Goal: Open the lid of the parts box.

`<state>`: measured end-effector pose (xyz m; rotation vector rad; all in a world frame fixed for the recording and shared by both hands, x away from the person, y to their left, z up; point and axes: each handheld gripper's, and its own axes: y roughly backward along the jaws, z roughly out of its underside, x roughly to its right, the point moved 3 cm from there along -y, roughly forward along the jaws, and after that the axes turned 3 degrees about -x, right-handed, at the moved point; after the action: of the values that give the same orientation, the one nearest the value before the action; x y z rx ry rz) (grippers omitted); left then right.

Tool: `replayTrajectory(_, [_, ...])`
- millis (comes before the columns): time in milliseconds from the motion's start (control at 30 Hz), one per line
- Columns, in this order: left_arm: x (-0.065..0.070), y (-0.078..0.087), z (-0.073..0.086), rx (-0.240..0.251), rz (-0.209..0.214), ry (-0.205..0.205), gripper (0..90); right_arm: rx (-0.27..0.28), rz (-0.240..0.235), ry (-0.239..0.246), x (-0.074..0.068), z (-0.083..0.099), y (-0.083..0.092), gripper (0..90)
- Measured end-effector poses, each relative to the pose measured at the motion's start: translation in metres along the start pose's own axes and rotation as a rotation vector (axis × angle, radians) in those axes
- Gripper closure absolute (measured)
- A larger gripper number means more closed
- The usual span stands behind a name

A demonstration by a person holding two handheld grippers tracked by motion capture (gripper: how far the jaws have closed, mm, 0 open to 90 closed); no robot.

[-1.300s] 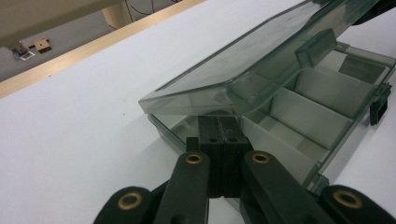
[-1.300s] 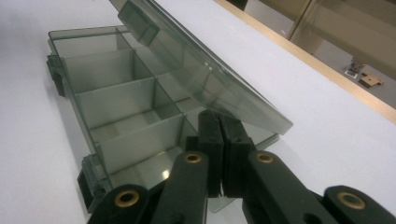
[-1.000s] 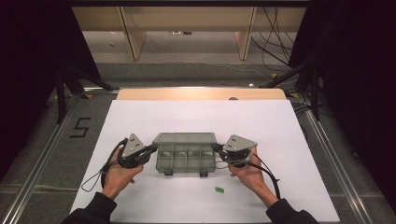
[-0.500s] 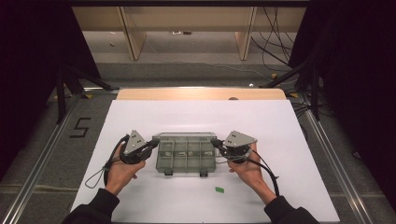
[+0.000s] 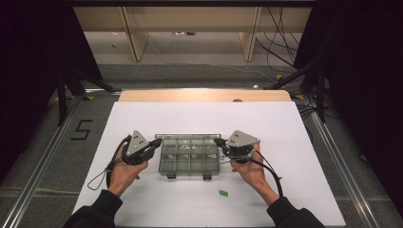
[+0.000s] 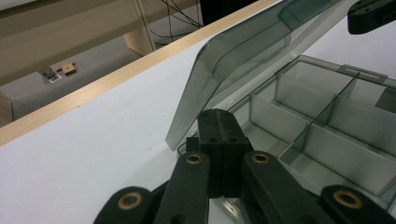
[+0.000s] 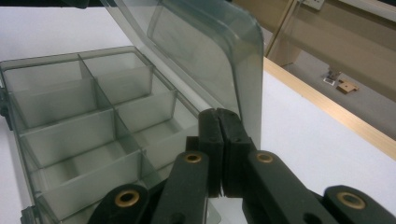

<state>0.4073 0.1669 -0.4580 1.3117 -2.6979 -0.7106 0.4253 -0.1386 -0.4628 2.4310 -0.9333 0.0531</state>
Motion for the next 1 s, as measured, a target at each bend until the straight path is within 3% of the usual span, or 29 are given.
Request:
replayTrajectory(267, [-0.0011,0.0009,-0.0018,0.007,-0.010,0.006,89.9,0.013,0.017,-0.004,0.0025,-0.0013,-0.0029,89.5])
replayTrajectory(700, [-0.0021,0.0022,-0.0028,0.011,-0.016,0.005,89.9,0.014,0.000,-0.019,0.0031,-0.0014,-0.0020,87.0])
replayTrajectory(900, [-0.0020,0.0023,-0.0026,0.008,-0.016,-0.002,89.9,-0.038,-0.057,-0.016,-0.0021,0.0018,-0.0006,82.5])
replayTrajectory(1000, [-0.0019,0.0023,-0.0027,0.009,-0.015,-0.002,89.9,-0.064,-0.079,-0.031,-0.0039,0.0038,0.0010,76.0])
